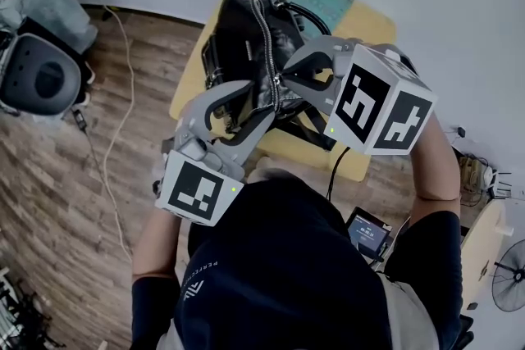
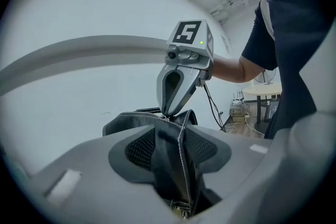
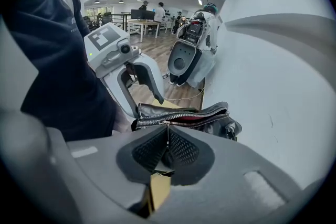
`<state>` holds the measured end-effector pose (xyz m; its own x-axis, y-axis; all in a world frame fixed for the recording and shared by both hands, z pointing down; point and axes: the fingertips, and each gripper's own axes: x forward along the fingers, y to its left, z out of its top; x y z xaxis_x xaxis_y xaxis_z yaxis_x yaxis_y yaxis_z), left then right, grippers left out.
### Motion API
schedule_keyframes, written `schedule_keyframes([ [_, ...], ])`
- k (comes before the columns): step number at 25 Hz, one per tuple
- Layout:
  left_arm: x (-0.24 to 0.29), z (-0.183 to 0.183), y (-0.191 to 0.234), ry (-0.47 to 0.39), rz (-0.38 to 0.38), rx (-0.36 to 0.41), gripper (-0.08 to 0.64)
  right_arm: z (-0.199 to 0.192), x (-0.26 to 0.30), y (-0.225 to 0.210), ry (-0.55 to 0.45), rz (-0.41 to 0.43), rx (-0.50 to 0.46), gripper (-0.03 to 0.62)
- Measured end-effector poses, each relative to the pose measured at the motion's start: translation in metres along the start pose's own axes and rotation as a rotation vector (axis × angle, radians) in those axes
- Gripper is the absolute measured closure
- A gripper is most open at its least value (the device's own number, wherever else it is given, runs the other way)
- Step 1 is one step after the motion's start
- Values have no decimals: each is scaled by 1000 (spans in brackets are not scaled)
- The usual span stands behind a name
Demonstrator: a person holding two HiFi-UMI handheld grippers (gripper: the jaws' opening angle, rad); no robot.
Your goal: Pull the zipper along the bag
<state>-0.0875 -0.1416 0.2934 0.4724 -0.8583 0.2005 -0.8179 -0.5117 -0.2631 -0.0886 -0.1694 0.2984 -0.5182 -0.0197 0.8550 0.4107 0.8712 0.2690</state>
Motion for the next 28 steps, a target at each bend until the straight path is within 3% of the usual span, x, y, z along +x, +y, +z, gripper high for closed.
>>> schedule_keyframes([
  [3,1,0,-8,0,-18,50,392,-2,4,4,29,3,-20,578],
  [6,3,-1,-11,-8,-51,48,406,-5,7,5,56,-4,-41,578],
  [13,0,0,-13,30,-97,79,436,-4,-4,7,26,-23,-6,578],
  [28,1,0,-11,43,-85,42,443,8,-11,-6,55,-188,-111,577],
])
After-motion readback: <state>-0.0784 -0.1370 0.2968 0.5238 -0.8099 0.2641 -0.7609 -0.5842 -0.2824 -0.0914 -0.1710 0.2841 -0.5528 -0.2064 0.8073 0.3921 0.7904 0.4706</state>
